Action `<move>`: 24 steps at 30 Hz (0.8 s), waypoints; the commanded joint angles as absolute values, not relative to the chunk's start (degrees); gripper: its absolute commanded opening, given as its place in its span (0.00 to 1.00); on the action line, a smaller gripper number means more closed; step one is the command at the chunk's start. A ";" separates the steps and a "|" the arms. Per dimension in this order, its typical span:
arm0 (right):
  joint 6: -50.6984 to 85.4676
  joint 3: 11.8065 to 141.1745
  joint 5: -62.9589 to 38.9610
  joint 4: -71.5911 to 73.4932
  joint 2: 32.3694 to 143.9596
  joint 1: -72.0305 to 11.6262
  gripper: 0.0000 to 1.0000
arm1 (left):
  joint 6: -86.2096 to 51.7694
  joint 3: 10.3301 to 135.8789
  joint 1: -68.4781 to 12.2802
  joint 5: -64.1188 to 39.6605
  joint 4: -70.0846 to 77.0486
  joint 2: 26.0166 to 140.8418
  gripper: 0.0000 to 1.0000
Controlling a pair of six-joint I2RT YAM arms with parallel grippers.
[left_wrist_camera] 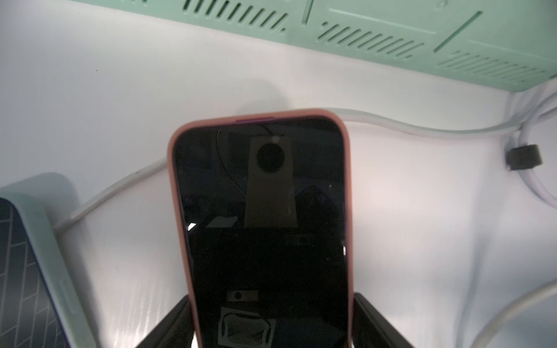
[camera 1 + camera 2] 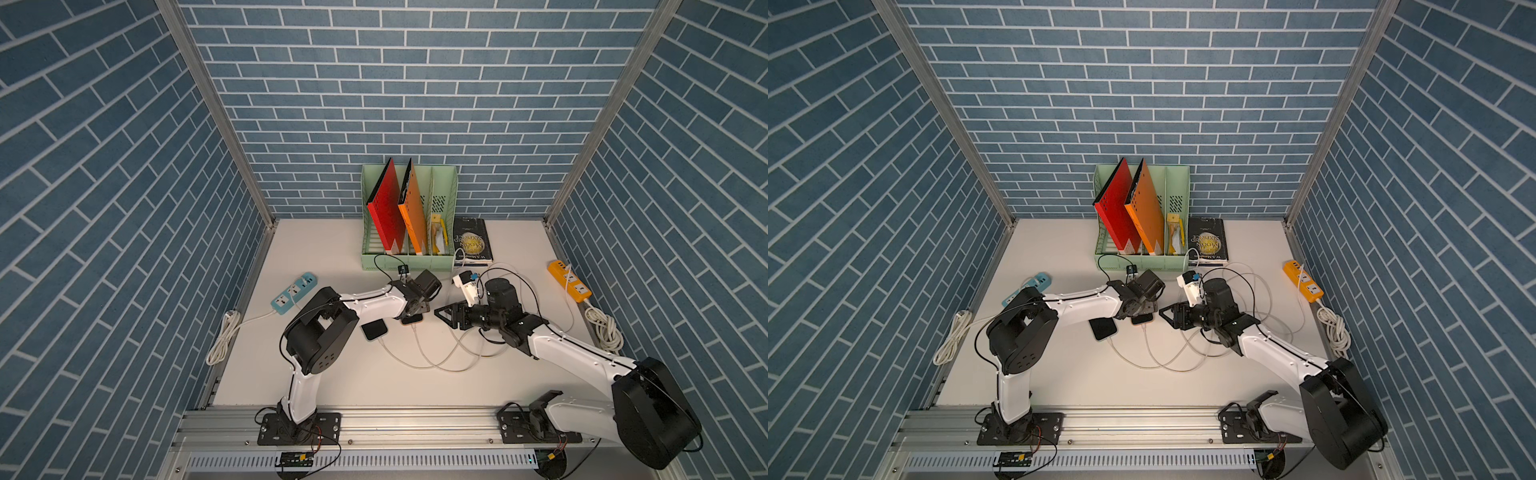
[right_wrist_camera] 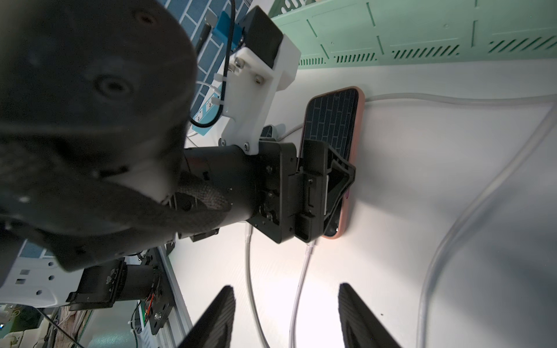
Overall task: Plug the charging cable into the phone
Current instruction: Place the phone at the center of the board.
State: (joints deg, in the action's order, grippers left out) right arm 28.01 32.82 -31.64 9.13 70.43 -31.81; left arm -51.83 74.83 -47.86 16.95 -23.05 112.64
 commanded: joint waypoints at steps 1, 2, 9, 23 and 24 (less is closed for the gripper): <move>25.67 32.35 -30.76 8.03 69.53 -31.64 0.57 | -50.99 76.25 -47.47 16.54 -22.62 113.47 0.38; 25.66 32.41 -30.68 7.80 69.46 -31.55 0.58 | -50.87 76.22 -47.47 16.57 -22.59 113.39 0.44; 25.40 32.67 -30.17 7.14 68.75 -31.60 0.61 | -50.39 75.86 -47.46 16.71 -22.49 112.61 0.91; 24.46 34.26 -21.52 5.02 66.90 -31.28 0.65 | -44.39 60.35 -47.54 23.50 -8.93 92.85 1.00; 24.44 34.46 -19.42 4.93 66.11 -31.05 0.66 | -42.99 58.30 -47.55 26.46 -8.06 89.82 1.00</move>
